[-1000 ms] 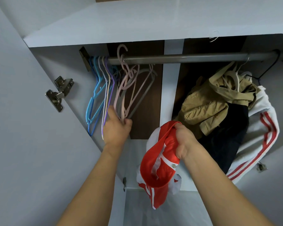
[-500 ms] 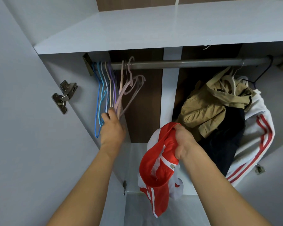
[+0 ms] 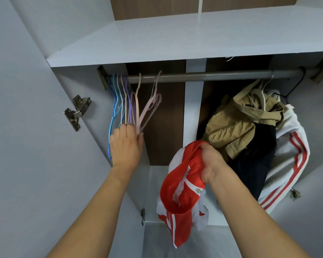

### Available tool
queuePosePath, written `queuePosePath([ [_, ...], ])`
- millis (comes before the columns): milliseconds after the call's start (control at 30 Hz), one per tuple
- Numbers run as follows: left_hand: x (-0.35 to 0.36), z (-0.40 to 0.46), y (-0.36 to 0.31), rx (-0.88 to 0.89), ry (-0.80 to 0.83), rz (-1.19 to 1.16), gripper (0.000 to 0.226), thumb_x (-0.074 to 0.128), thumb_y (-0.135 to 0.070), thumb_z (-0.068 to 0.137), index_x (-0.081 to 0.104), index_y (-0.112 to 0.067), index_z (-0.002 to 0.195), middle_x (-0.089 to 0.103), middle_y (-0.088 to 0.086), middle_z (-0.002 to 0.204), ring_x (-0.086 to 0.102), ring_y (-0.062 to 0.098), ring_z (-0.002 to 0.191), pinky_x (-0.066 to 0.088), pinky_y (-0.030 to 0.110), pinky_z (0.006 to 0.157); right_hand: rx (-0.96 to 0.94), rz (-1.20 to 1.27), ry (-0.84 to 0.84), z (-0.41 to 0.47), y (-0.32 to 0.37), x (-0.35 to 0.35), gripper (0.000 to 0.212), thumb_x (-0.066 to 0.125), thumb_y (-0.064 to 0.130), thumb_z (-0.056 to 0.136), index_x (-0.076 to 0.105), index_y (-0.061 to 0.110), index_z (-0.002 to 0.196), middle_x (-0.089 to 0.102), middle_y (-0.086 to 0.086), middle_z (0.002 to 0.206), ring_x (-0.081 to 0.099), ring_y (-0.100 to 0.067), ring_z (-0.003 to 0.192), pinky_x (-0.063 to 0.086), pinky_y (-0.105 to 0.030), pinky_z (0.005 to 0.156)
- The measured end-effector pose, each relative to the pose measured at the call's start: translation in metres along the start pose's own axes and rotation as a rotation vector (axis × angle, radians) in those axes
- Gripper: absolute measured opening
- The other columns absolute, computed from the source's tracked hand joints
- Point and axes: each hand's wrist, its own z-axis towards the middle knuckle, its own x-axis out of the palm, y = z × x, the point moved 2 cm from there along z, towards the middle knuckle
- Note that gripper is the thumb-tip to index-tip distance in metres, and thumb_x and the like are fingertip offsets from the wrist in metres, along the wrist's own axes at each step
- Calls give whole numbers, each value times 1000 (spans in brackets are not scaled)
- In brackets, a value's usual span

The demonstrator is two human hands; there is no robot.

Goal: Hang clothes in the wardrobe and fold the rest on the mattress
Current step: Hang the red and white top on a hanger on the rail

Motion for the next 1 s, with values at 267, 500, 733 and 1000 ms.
queuePosePath([
  [267,-3,9,-19,-70,207,104,33,46,-35,102,64,-7,107,61,10,91,61,28,83,51,39,73,-59,-43,47,0,14,2,48,44,44,101,68,4,114,71,-16,106,68,-34,97,53,-46,95],
  [500,-11,50,-33,-90,349,-46,22,57,-30,95,62,-10,103,58,5,80,61,24,74,54,39,71,-158,-12,92,-4,40,-1,33,44,18,80,64,-1,98,72,-17,101,67,-38,96,56,-47,84],
  [733,-19,43,-38,171,167,-199,30,51,-33,98,67,-12,84,60,4,74,58,22,66,52,40,68,-238,-14,211,8,50,-5,41,50,40,82,69,5,86,70,-15,84,67,-30,78,53,-43,87],
  [1000,-2,16,-55,125,153,-384,14,58,-21,97,63,-8,101,53,2,89,56,17,72,39,21,59,-294,-91,282,18,55,-16,37,54,37,78,74,16,55,70,-11,69,69,-23,57,57,-34,59],
])
